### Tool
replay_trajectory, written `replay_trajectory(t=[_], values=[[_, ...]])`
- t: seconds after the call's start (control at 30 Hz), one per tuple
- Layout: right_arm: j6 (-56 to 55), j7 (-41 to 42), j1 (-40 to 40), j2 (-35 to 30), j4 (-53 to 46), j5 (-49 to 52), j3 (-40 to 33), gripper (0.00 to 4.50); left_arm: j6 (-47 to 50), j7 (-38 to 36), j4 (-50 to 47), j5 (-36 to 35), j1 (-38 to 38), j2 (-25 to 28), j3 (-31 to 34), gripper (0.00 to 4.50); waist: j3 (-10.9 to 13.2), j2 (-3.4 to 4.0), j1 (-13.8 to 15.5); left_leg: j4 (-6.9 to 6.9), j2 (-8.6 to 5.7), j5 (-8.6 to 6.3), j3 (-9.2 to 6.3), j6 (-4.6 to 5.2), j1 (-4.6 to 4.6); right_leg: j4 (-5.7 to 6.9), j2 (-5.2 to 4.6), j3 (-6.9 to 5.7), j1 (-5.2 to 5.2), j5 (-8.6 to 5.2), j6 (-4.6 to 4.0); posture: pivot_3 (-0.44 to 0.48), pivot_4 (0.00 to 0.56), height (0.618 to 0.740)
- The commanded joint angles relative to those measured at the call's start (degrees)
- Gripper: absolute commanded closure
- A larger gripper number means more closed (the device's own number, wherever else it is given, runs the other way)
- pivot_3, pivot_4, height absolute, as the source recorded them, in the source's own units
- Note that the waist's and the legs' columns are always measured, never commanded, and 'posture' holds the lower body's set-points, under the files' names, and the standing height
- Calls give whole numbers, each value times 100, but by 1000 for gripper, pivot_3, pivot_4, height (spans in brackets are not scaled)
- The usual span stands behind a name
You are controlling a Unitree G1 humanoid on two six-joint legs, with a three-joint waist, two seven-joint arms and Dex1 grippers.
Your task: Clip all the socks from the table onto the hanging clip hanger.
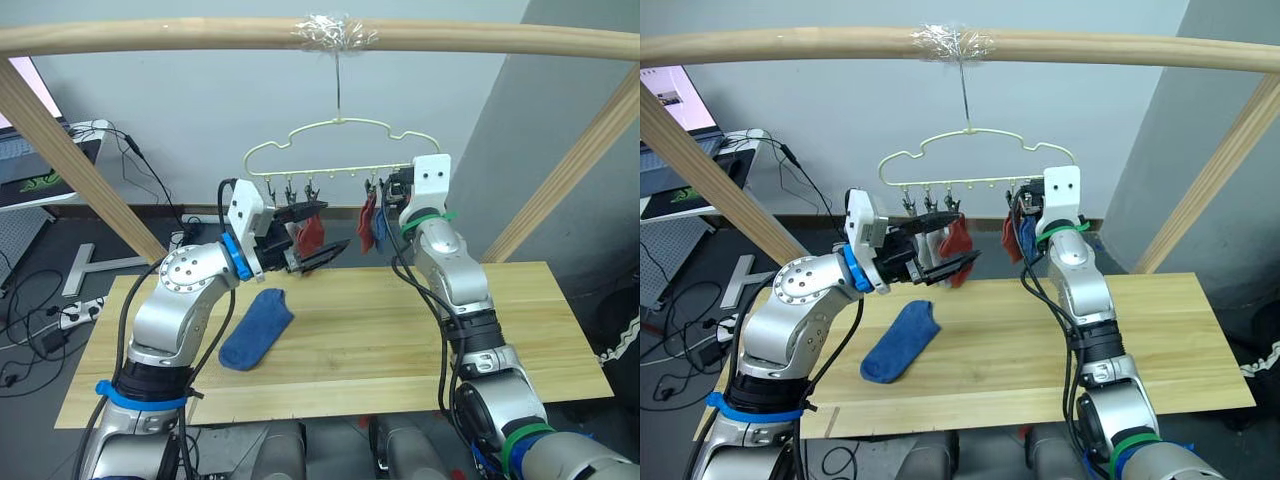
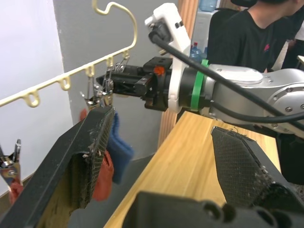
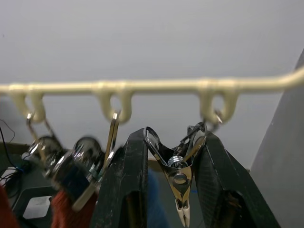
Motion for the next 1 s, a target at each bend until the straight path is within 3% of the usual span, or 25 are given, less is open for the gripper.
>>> replay_trajectory(t=[0.03, 0.1, 0.2, 0.33, 0.4, 1.0], values=[[25, -56, 70, 54, -454, -115, 51, 3159, -52, 34, -290, -123, 51, 45, 180, 792, 0, -1, -36, 2, 0, 0, 0, 0, 0, 1, -1, 0, 1, 0, 0, 1, 114, 740], [63, -51, 130, 81, -543, -139, 72, 3159, -36, 41, -327, -139, 74, 29, 156, 792, 0, -1, -58, 6, -1, 1, 1, -2, 0, 1, -1, 1, 1, 6, 3, 1, 114, 740], [108, -53, 160, 128, -616, -185, 77, 2630, -27, 41, -309, -146, 37, 7, 129, 792, -4, -3, -80, 9, -1, 3, 1, -3, 2, 1, 0, 2, 1, 12, 8, -2, 110, 740], [87, -16, -33, 115, -393, -170, -13, 1354, -33, 26, -49, -92, -235, -48, 75, 792, -4, -4, -66, 10, 0, 5, 1, -1, 2, 3, 1, 2, 2, 15, 8, 76, 157, 740], [56, -7, -52, 112, -332, -166, -30, 698, -47, 28, -18, -70, -261, -69, 52, 792, -4, -4, -55, 11, -1, 6, 1, 1, 2, 2, 1, 2, 2, 16, 9, 83, 152, 740], [-263, 108, -422, 133, 212, -125, -51, 698, -26, 85, -111, -36, -280, -39, 93, 792, -4, -4, -37, 9, 0, 6, 1, 2, 2, 2, 1, 2, 3, 16, 9, 124, 157, 740]])
